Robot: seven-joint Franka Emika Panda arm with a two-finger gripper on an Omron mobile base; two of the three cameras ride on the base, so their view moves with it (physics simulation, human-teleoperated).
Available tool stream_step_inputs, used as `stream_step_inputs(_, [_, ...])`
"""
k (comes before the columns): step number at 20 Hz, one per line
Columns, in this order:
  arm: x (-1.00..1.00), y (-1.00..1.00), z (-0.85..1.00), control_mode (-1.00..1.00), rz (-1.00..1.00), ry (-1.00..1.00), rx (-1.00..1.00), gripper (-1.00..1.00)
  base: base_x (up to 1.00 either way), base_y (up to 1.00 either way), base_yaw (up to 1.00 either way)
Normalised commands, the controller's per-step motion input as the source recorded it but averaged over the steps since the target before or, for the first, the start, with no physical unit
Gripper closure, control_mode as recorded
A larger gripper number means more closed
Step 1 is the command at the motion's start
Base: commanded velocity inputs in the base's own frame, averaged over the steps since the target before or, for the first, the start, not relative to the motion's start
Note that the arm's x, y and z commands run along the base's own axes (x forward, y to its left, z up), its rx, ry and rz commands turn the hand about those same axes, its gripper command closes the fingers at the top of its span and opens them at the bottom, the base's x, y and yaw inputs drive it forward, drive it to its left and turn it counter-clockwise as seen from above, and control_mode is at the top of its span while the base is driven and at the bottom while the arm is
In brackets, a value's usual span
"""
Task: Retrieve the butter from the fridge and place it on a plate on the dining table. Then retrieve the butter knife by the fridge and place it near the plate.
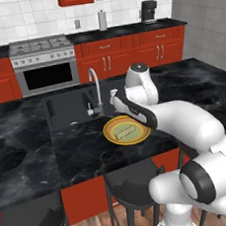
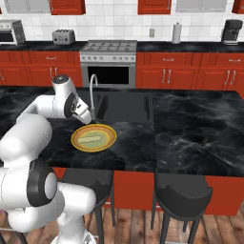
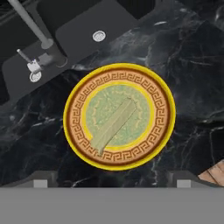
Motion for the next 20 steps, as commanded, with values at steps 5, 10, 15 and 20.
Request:
stream_step_inputs(5, [-0.48, -0.15, 0.29, -1.00, 0.21, -0.08, -0.01, -1.00, 0.00, 0.00, 0.00])
stream_step_inputs(10, [-0.04, 0.00, -0.01, 1.00, 0.09, 0.01, -0.01, -1.00, -0.15, 0.00, 0.10])
stream_step_inputs(15, [0.00, 0.00, 0.00, 1.00, 0.00, 0.00, 0.00, -1.00, -0.70, 0.35, 0.31])
stream_step_inputs(20, [0.00, 0.00, 0.00, 1.00, 0.00, 0.00, 0.00, -1.00, -0.48, 0.97, 0.16])
